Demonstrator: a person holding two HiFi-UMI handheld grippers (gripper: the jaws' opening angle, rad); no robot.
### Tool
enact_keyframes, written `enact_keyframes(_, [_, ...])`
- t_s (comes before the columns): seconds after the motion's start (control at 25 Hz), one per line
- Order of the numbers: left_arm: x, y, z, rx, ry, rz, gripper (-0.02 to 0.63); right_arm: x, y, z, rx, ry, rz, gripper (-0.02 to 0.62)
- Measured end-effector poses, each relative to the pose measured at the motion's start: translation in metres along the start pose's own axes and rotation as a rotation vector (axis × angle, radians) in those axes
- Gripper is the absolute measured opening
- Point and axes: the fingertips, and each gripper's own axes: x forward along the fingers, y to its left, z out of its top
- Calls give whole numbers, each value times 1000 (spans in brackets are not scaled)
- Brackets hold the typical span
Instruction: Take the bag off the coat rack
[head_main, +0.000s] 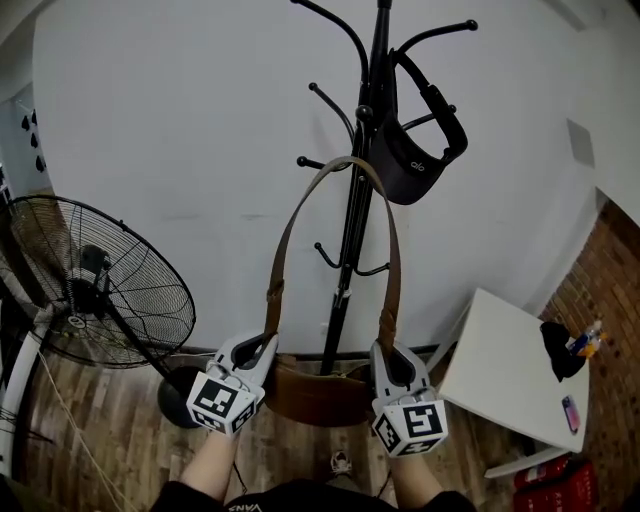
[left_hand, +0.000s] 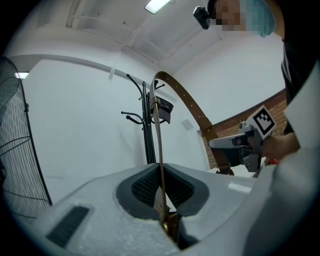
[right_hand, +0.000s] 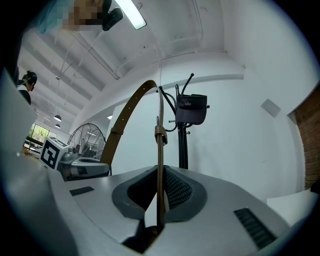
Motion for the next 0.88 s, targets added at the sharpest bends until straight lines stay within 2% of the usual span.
enact_keyframes(0.32, [-24, -18, -22, -26, 39, -37, 20, -23, 13, -26, 29, 45, -26, 26])
enact_keyframes(0.88, [-52, -40, -57, -86, 79, -55, 20, -51, 27, -62, 69, 108, -43, 26])
